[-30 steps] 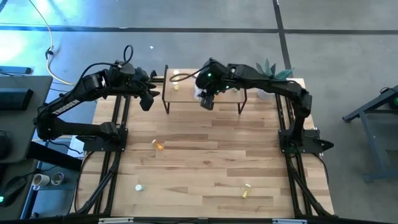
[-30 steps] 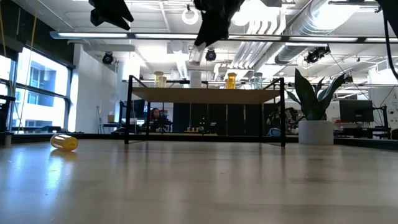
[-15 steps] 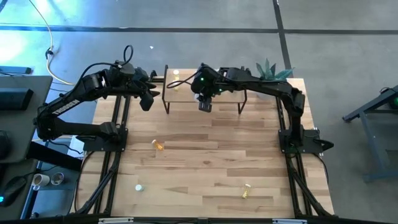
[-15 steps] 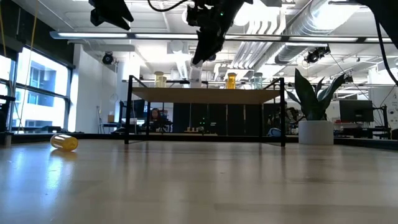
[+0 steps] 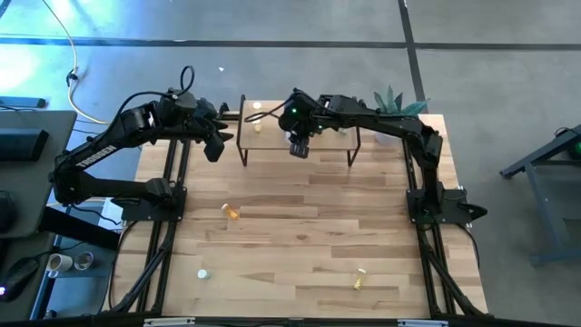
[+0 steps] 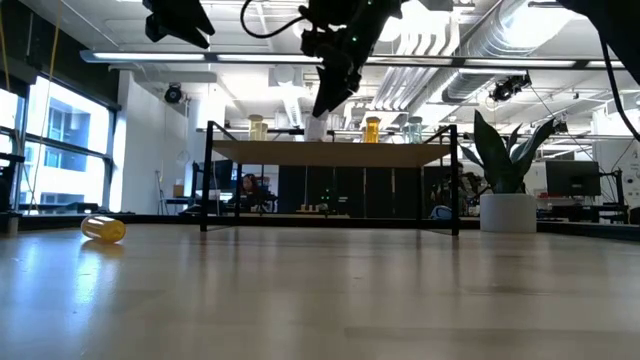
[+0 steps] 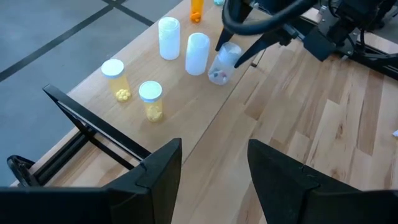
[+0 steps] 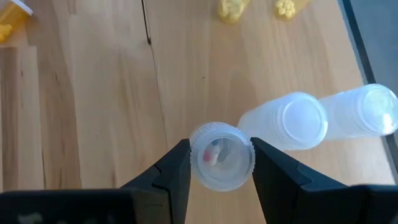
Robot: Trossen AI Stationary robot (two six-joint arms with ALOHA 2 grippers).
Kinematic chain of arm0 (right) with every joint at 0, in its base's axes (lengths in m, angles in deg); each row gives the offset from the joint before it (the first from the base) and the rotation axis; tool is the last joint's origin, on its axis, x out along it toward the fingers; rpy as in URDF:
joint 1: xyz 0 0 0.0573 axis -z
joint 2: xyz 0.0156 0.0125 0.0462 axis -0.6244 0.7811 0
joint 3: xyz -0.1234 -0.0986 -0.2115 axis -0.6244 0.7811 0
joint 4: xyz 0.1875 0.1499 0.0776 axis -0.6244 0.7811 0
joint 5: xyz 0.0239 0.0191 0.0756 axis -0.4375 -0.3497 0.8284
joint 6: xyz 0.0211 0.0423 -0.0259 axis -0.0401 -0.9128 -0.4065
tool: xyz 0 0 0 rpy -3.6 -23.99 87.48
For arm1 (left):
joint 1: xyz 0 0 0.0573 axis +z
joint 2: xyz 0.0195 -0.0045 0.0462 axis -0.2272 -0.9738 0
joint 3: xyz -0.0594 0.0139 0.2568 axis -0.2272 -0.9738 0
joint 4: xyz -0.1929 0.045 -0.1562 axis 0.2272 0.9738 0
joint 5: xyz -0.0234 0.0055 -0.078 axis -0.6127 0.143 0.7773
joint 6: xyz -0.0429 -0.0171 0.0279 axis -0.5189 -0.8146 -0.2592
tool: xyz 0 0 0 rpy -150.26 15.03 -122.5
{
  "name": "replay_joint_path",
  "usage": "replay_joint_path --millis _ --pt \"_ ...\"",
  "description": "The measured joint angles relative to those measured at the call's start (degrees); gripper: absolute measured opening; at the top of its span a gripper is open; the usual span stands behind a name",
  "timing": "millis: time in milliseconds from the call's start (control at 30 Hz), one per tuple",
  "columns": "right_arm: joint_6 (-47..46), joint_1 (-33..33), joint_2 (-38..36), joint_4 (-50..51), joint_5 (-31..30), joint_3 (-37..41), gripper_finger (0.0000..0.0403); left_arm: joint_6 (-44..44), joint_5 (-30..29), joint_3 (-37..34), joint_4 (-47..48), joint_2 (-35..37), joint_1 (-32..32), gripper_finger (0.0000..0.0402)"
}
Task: Pick and place medicine bottles onto shelf by color
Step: Put the white medicine bottle on the shelf aligned with the other white medicine bottles
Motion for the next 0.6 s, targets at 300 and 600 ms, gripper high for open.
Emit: replay_joint_path --millis 300,600 --pt "0.00 -0.13 0.01 0.02 2.38 -0.15 0.0134 0.00 -0.02 0.02 0.00 0.00 0.00 0.0175" --pt "1.29 -0.13 0.01 -0.45 2.40 -0.15 0.0134 0.01 0.00 0.02 -0.01 0.00 0.00 0.0175"
